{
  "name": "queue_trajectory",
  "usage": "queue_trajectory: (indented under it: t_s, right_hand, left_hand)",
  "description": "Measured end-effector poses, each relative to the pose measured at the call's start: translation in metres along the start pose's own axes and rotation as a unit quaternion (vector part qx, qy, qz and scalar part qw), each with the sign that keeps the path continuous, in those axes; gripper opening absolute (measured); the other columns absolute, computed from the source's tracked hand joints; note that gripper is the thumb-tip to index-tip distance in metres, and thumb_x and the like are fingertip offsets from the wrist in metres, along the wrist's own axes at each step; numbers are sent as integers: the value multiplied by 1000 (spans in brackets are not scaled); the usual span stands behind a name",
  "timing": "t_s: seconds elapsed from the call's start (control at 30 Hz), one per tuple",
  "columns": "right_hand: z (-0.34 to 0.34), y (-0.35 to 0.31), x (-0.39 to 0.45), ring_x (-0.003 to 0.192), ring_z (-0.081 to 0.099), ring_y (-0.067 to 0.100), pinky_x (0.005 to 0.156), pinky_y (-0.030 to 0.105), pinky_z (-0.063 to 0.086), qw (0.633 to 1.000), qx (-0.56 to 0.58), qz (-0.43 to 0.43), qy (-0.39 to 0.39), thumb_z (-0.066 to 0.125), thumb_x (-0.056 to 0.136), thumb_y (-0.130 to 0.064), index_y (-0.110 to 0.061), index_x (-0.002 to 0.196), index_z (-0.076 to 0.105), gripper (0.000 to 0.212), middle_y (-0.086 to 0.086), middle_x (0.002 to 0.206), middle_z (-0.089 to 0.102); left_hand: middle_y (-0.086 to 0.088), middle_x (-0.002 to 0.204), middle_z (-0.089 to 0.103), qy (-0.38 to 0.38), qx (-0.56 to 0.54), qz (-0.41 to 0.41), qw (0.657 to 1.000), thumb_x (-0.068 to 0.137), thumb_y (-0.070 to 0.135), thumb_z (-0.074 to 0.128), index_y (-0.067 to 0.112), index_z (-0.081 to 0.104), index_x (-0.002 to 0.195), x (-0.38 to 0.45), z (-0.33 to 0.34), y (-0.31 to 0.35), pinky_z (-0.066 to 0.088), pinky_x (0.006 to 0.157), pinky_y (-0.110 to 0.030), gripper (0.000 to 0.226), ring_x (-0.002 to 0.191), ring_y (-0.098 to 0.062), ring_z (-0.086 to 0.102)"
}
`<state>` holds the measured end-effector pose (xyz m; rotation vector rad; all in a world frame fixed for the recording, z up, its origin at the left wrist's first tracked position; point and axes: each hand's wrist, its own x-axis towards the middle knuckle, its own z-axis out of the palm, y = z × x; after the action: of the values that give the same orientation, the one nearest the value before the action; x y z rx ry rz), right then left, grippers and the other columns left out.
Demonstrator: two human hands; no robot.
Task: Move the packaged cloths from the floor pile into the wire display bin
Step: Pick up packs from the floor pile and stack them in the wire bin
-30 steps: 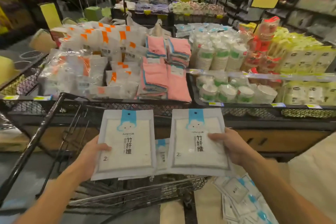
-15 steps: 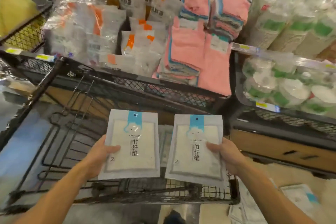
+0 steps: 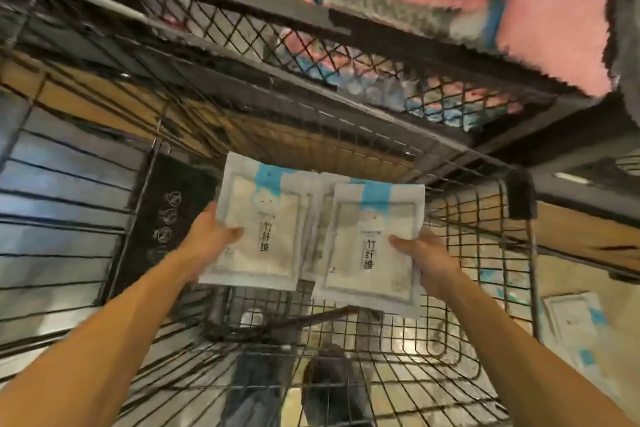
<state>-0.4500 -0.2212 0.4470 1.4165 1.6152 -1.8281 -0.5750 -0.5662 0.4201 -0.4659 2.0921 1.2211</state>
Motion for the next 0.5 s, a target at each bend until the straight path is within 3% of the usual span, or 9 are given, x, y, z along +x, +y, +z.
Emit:
queue_trajectory:
  t_s: [0.07, 0.13, 0.2, 0.3, 0.4, 0.5]
  right_hand:
    - [11, 7, 17, 79, 75, 24, 61, 35, 64, 999, -24, -11, 31, 72, 89, 4, -10, 98, 68, 17, 9, 92, 77]
    - [21, 17, 36, 91, 75, 29, 75, 43, 64, 998, -48, -25, 43, 76, 89, -3, -10, 106, 69, 19, 9, 98, 77]
    - [28, 29, 50, 100, 74, 31, 88, 54, 61, 990, -102, -46, 88, 85, 81, -21, -12, 117, 68, 41, 8, 110, 76]
    - [35, 42, 65, 105, 71, 30, 90, 53, 60, 947, -261, -94, 163, 88, 72, -39, -9, 119, 65, 60, 8, 114, 73]
    - [49, 32, 58, 128, 55, 37, 101, 55, 52, 904, -367, -68, 211, 89, 64, -55, -4, 140, 42, 103, 16, 136, 54]
    - [52, 20, 50, 129, 47, 34, 103, 53, 50, 854, -462, -81, 226, 89, 69, -54, -6, 141, 32, 104, 16, 137, 44]
  left_hand:
    - [-12, 117, 67, 26, 24, -14, 999, 83, 6, 79, 7, 56, 128, 20, 6, -15, 55, 80, -35, 51, 101, -26, 67]
    - [-16, 125, 63, 55, 84, -12, 995, 80, 14, 83, 5, 53, 135, 33, 15, -30, 52, 87, -40, 63, 109, -33, 63]
    - [-20, 131, 57, 85, 173, 18, 981, 82, 14, 83, 1, 48, 139, 39, 29, -39, 47, 89, -40, 68, 114, -36, 59]
    - [-21, 142, 44, 122, 253, 26, 959, 81, 19, 83, 6, 37, 145, 41, 48, -41, 47, 96, -46, 80, 127, -39, 50]
    - [-21, 149, 35, 120, 387, 55, 913, 88, 23, 74, 11, 29, 149, 39, 61, -37, 43, 105, -48, 76, 138, -39, 39]
    - [-14, 157, 27, 99, 467, 94, 874, 98, 32, 62, 16, 21, 156, 32, 64, -24, 41, 110, -45, 72, 145, -32, 30]
